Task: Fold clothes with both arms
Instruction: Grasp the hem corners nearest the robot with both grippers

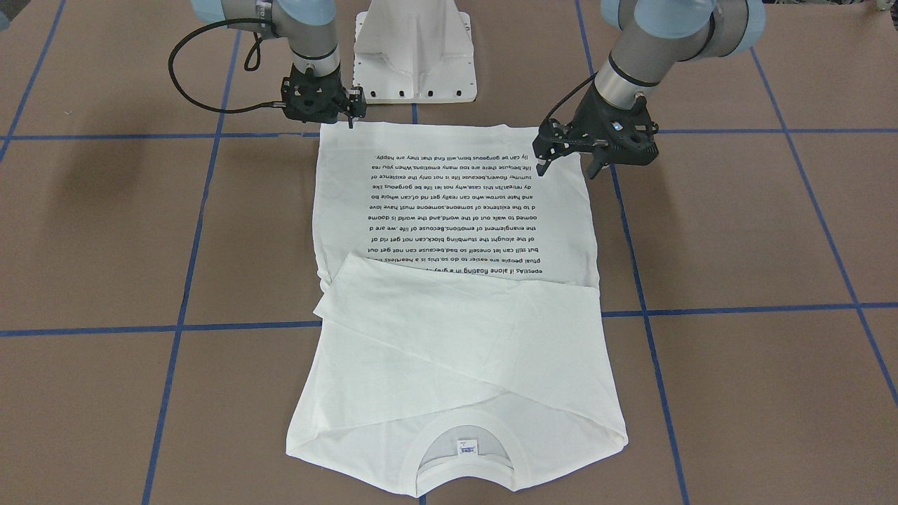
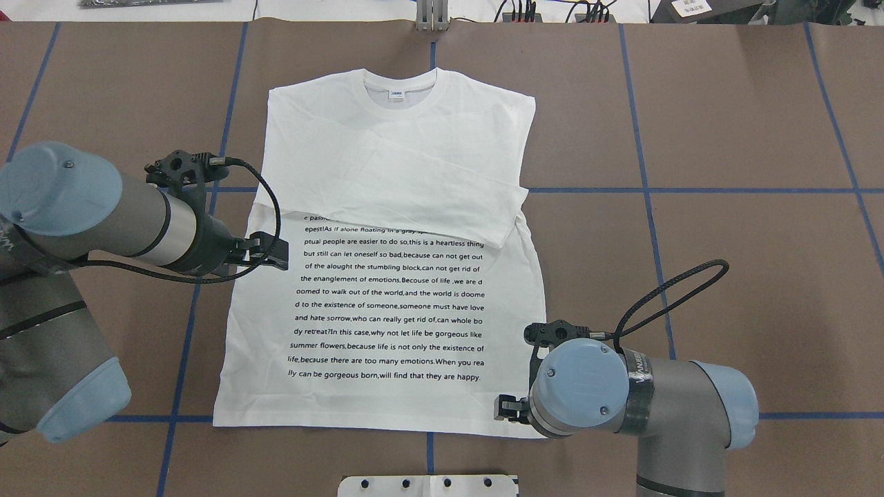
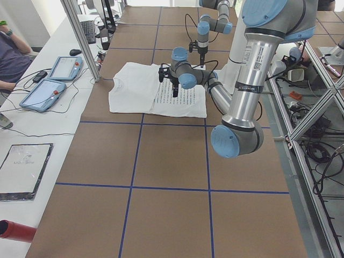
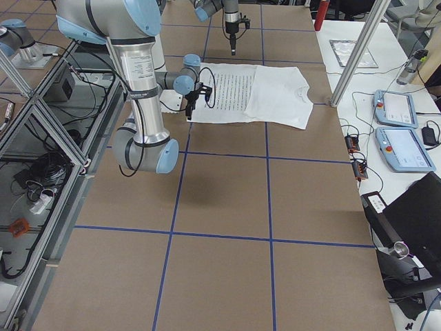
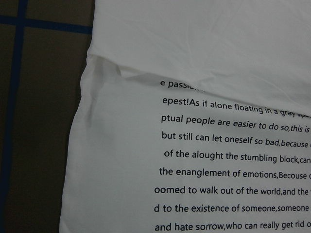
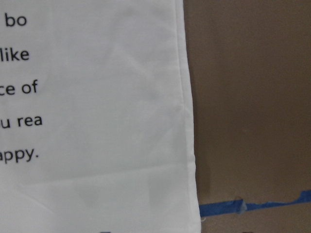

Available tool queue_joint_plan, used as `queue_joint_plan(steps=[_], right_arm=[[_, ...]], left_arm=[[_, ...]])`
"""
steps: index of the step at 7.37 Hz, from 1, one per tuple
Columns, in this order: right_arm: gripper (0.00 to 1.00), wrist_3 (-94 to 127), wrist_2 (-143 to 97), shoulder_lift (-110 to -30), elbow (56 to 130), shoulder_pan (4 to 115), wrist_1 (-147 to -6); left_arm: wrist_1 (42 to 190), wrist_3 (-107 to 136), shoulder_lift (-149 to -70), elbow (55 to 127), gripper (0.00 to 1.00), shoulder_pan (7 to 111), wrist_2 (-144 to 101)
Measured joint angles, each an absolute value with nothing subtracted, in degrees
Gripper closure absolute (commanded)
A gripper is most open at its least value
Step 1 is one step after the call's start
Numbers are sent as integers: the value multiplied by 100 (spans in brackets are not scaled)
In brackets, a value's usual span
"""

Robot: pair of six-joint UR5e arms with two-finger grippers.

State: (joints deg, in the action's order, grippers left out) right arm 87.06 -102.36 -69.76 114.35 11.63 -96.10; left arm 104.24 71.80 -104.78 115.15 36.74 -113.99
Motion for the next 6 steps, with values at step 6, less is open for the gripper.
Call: queue_joint_plan(steps=[6], right_arm=[[54, 8689, -10275, -6967, 11262, 1157, -9615]], left_arm=[[10424, 7215, -10494, 11531, 0, 3682, -11399]])
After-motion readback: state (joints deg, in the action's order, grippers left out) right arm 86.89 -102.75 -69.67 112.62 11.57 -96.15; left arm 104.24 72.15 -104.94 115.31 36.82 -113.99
